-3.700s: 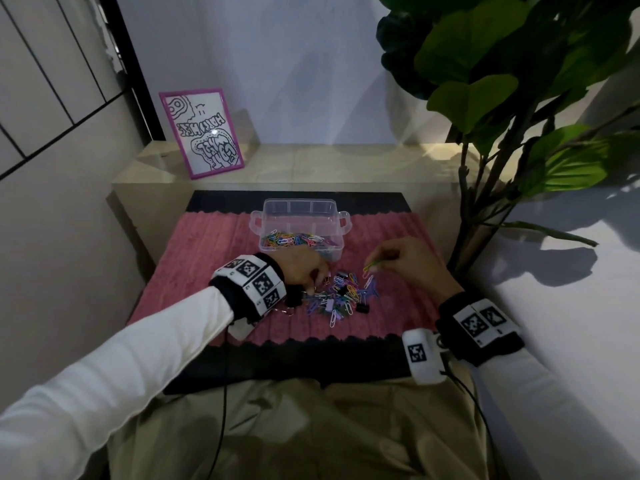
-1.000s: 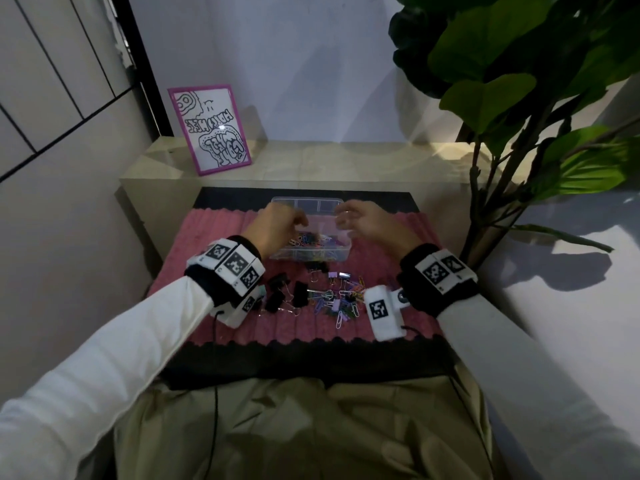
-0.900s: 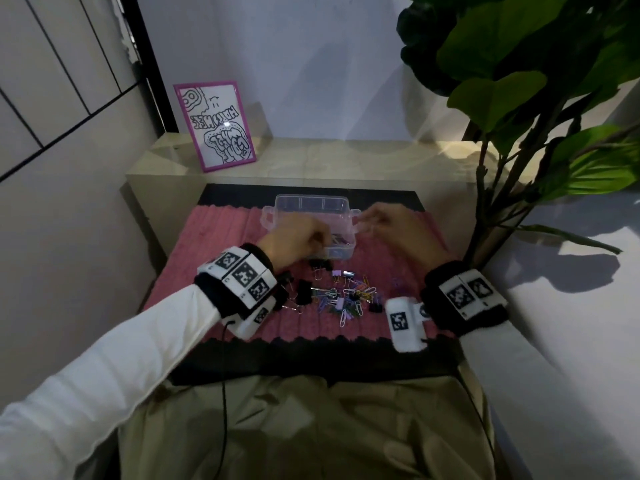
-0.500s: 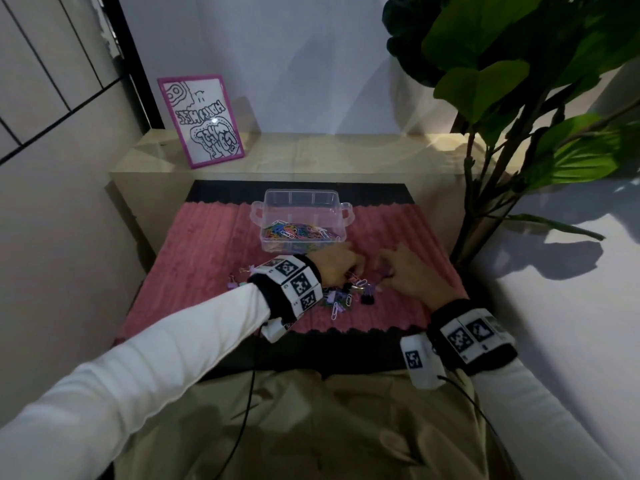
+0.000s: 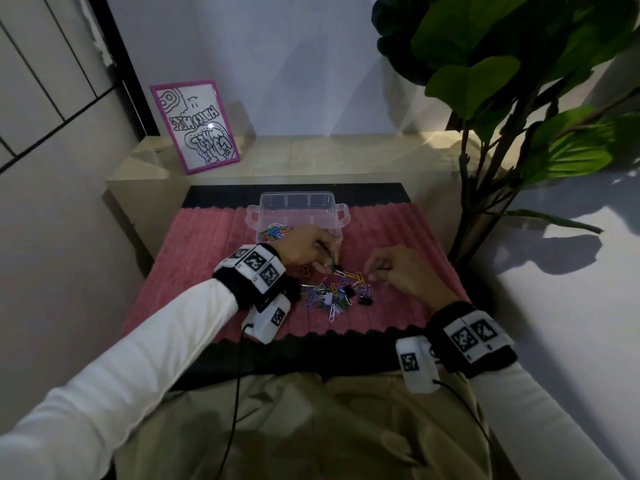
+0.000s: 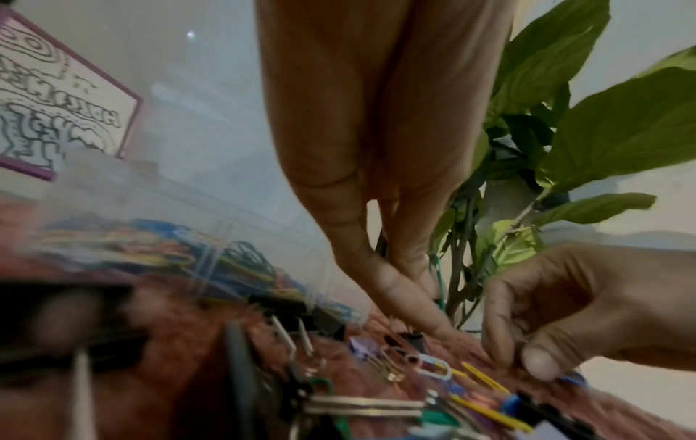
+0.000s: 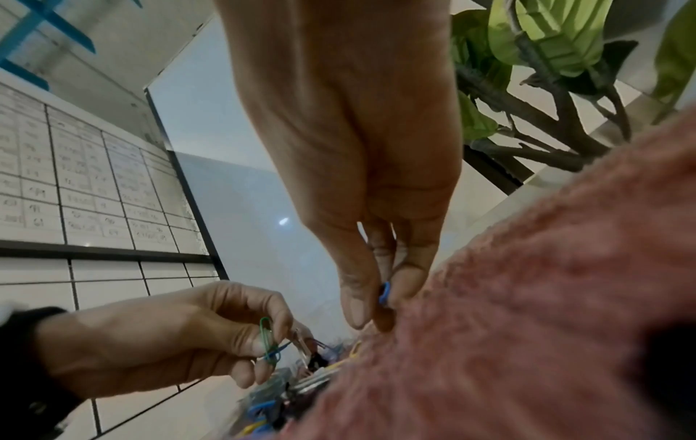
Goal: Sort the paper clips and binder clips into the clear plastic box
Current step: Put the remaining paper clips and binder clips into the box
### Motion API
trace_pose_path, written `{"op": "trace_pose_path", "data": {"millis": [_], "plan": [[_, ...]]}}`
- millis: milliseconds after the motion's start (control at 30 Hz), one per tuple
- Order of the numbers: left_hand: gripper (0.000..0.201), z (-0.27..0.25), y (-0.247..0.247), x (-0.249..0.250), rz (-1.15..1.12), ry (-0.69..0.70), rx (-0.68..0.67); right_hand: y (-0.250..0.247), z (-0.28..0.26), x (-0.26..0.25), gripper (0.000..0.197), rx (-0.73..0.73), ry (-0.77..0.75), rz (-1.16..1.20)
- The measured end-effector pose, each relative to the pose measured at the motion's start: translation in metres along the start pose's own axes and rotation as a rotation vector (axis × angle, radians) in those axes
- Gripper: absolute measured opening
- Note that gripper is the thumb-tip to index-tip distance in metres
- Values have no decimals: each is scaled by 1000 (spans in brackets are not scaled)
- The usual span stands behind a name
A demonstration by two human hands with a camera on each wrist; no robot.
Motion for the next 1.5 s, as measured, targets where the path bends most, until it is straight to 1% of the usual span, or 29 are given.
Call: {"op": "trace_pose_path", "data": {"millis": [100,133,233,300,367,433,500,567,633,700,767,800,867,933,1000,1067,1100,1167,1233,1300,1367,1433,1500], "plan": [[11,-6,-11,-5,-84,10,55,3,7,-6,9,42,-3,73],[11,-9,-14,-5,-95,16,72,7,10,-8,10,26,1,56],[16,-18,-25,-3,-153,33,123,23,15,-14,26,-77,-37,-166],[16,-25,-35,-1,-157,50,152,27,16,-15,21,-115,-49,-198],[14,-33,-49,1,-75,69,192,25,17,-13,15,-146,-35,-167],[12,-38,-62,0,-36,68,246,20,18,-9,16,-149,-10,-130],[9,-39,-72,-2,13,49,309,13,18,-5,17,-118,10,-37],[9,-35,-79,-1,177,39,356,4,18,-2,21,-78,15,66],[12,-30,-83,-1,378,34,358,-3,19,-1,22,-66,3,116],[19,-26,-83,-5,481,7,302,-6,19,-5,22,-81,-1,167],[24,-26,-80,-9,514,-26,222,-9,18,-10,19,-81,-4,237],[26,-29,-79,-10,525,-28,209,-12,17,-15,16,-67,-17,262],[32,-35,-81,-7,553,16,256,-16,18,-26,9,-24,-49,298],[32,-44,-84,-2,593,77,330,-18,28,-39,9,37,-77,335],[31,-53,-84,0,586,90,359,-15,45,-54,10,75,-98,327],[32,-59,-77,3,540,89,319,-7,64,-68,17,66,-99,282],[31,-61,-70,5,518,93,278,-1,71,-73,15,42,-89,254],[30,-61,-51,7,494,76,164,11,81,-81,6,-9,-86,116],[32,-57,-31,6,481,42,45,17,81,-83,11,-23,-114,-53],[27,-53,-16,8,472,41,-29,13,69,-82,14,33,-203,-110],[21,-50,-5,10,457,56,-56,5,49,-77,11,54,-301,-122],[16,-49,6,8,431,48,-65,4,25,-65,10,-3,-316,-174],[16,-48,20,7,442,38,-72,12,2,-56,9,-102,-295,-183]]}}
Point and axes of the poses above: each hand's wrist, its own z-axis towards the middle knuckle, its own y-axis out of the palm, x = y × z, the point moved 5 cm from there along z, towards the middle knuckle, and after that the axes turned 7 degrees about y, right-handed, at the moved point
